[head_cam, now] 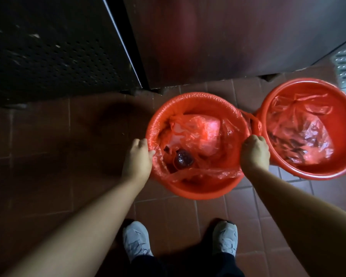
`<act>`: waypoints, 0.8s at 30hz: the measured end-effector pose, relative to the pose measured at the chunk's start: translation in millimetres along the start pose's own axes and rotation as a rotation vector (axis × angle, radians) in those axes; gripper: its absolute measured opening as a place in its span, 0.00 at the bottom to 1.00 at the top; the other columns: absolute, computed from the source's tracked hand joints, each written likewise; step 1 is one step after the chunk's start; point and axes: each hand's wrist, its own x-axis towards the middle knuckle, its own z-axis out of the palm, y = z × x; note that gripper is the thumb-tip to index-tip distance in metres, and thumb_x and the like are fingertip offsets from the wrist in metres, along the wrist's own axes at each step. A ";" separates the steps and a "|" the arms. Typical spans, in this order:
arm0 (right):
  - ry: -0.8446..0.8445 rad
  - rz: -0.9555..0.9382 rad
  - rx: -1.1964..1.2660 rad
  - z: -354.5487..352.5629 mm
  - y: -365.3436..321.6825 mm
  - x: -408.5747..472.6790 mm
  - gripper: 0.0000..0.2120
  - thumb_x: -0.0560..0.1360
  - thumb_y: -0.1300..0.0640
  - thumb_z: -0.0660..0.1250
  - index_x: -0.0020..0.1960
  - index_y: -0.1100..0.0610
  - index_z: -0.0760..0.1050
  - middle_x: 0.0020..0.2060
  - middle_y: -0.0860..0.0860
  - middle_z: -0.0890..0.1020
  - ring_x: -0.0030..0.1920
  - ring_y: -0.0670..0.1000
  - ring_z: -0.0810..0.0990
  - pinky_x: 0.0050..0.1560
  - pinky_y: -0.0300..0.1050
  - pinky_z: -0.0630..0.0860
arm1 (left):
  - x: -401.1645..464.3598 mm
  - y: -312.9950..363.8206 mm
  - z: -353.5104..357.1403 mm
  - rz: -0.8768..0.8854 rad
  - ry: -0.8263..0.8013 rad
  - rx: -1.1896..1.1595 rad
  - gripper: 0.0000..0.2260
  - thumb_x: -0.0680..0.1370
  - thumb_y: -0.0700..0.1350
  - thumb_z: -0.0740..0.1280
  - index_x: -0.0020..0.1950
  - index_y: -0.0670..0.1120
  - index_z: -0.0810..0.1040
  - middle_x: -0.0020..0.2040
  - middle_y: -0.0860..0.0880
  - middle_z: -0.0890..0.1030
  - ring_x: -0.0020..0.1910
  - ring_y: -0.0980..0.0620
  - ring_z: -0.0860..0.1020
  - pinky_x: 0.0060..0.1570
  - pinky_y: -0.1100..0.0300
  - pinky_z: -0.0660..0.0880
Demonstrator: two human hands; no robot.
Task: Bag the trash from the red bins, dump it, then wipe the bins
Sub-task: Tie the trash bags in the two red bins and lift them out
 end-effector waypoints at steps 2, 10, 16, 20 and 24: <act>-0.003 -0.040 -0.026 5.0 -10.3 -5.5 0.11 0.79 0.66 0.57 0.56 0.65 0.76 0.54 0.63 0.77 0.54 0.68 0.77 0.55 0.56 0.73 | 4.3 1.2 1.5 -0.032 0.052 -0.075 0.11 0.78 0.42 0.69 0.59 0.39 0.79 0.56 0.39 0.77 0.54 0.38 0.78 0.54 0.49 0.74; -0.109 -0.358 0.005 31.3 -74.8 -44.8 0.07 0.76 0.64 0.62 0.53 0.60 0.75 0.52 0.58 0.77 0.48 0.62 0.79 0.44 0.51 0.73 | 15.4 2.2 -8.7 0.046 0.115 -0.116 0.04 0.76 0.37 0.66 0.45 0.40 0.81 0.42 0.41 0.80 0.41 0.40 0.79 0.42 0.51 0.76; -0.206 -0.453 -0.099 26.9 -74.8 -59.3 0.09 0.80 0.61 0.61 0.59 0.59 0.75 0.53 0.57 0.76 0.48 0.62 0.80 0.40 0.47 0.67 | 8.6 44.8 1.7 0.216 -0.056 -0.041 0.05 0.78 0.42 0.63 0.47 0.45 0.79 0.47 0.44 0.79 0.46 0.42 0.79 0.46 0.54 0.74; -0.063 -0.505 0.060 -1.3 -66.1 -60.7 0.10 0.79 0.54 0.68 0.57 0.58 0.74 0.53 0.57 0.74 0.43 0.63 0.78 0.34 0.55 0.74 | -13.6 66.4 9.9 0.493 -0.301 0.148 0.12 0.80 0.45 0.57 0.56 0.45 0.78 0.56 0.45 0.77 0.59 0.42 0.74 0.59 0.49 0.72; 0.131 -0.364 -0.032 -25.1 -61.9 -47.0 0.22 0.74 0.50 0.73 0.64 0.55 0.71 0.57 0.58 0.73 0.56 0.62 0.74 0.50 0.58 0.75 | -29.9 57.3 -4.4 0.629 0.071 0.224 0.14 0.77 0.44 0.59 0.59 0.48 0.80 0.59 0.47 0.78 0.58 0.41 0.75 0.55 0.46 0.71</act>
